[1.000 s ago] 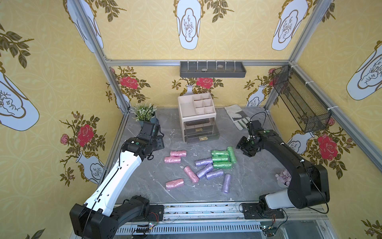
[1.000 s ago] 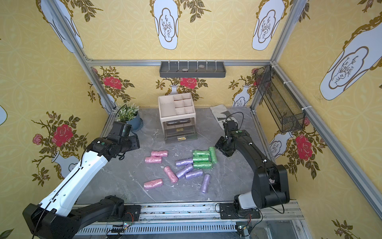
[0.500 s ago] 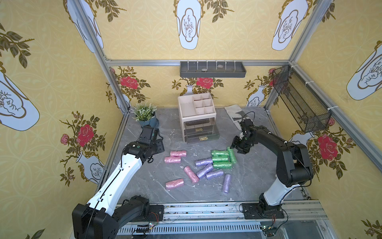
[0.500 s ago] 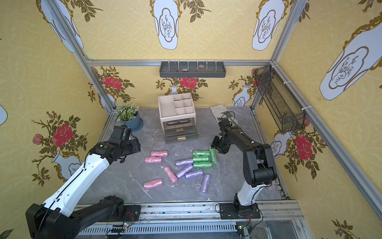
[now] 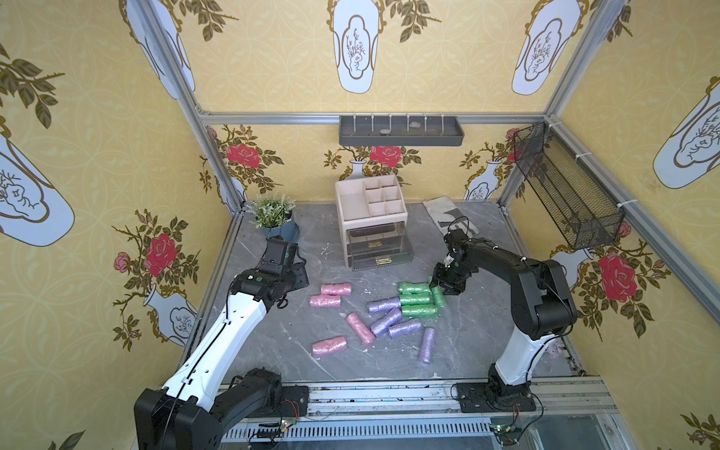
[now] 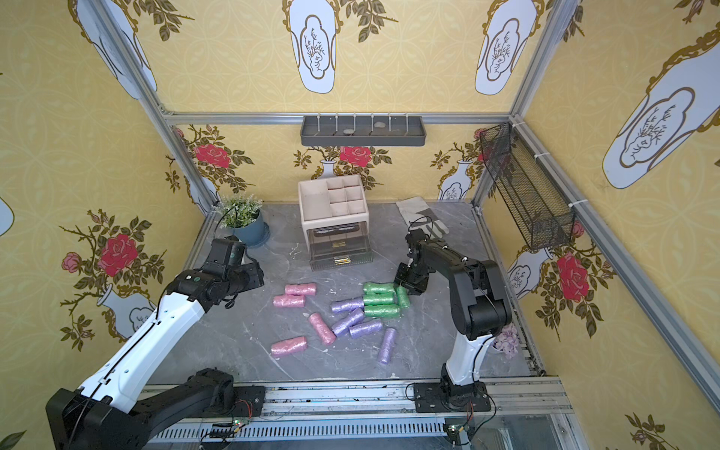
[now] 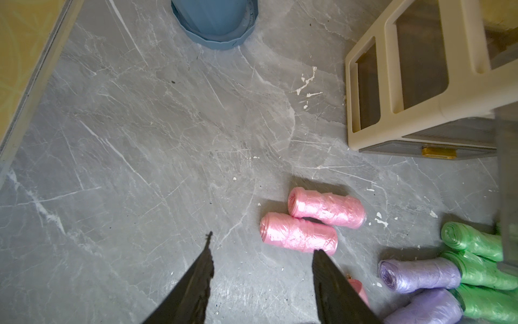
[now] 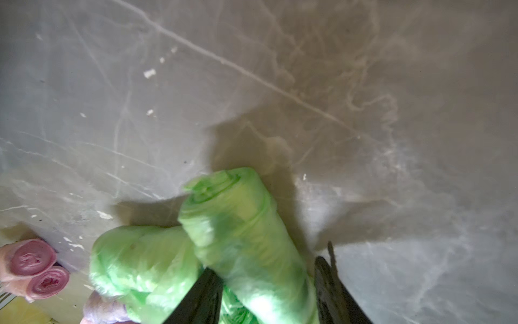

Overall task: Sort the rolls of trash bags by color and place them into the drawer
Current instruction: Pick up the roll of trash bags from the center of the board.

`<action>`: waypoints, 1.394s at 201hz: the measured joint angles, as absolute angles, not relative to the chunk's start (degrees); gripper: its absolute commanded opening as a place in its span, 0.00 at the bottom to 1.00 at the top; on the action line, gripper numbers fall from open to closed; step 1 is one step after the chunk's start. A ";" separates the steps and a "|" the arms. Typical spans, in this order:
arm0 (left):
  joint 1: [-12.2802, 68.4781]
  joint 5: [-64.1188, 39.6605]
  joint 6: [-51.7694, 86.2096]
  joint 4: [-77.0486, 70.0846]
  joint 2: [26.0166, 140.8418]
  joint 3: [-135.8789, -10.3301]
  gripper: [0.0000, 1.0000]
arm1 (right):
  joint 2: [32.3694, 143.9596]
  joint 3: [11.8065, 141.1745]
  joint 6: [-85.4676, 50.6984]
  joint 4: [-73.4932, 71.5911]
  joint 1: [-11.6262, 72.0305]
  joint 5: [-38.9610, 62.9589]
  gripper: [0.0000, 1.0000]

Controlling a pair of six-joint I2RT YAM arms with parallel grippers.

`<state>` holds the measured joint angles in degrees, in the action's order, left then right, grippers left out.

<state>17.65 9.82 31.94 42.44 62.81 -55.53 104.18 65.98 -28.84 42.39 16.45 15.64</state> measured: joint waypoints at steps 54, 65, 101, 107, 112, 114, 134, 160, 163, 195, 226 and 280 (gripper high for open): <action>17.04 9.87 31.94 42.46 62.70 -55.55 0.59 | 103.68 66.02 -28.95 44.69 15.18 10.41 0.45; 16.99 9.87 31.92 42.46 62.65 -55.55 0.59 | 103.61 66.02 -28.95 44.88 15.27 10.24 0.45; 16.88 9.85 31.92 42.48 62.65 -55.59 0.59 | 103.48 65.21 -29.52 44.84 15.27 10.87 0.56; 16.88 9.85 31.92 42.48 62.65 -55.59 0.59 | 103.31 64.95 -29.80 44.84 15.27 11.33 0.56; 16.91 9.85 31.92 42.48 62.65 -55.61 0.59 | 103.11 64.73 -30.00 44.84 15.27 11.62 0.56; 16.91 9.85 31.92 42.48 62.65 -55.64 0.59 | 103.02 64.64 -30.00 44.84 15.27 11.70 0.56; 16.91 9.85 31.92 42.48 62.65 -55.66 0.59 | 102.10 63.75 -30.70 44.58 15.33 12.25 0.51; 16.91 9.85 31.92 42.57 62.54 -55.90 0.59 | 100.53 62.74 -31.79 44.47 15.31 12.34 0.41; 16.91 9.85 31.92 42.59 62.52 -55.94 0.59 | 100.25 62.63 -31.92 44.42 15.31 12.36 0.41; 16.91 9.82 31.92 43.05 61.82 -56.21 0.59 | 97.67 62.04 -33.19 44.45 15.09 11.75 0.30; 16.91 9.80 31.92 44.18 61.36 -56.49 0.59 | 93.97 62.02 -34.37 44.97 14.63 11.20 0.27; 16.88 8.97 31.92 44.66 61.01 -57.28 0.59 | 90.87 62.30 -34.68 46.30 14.70 11.20 0.20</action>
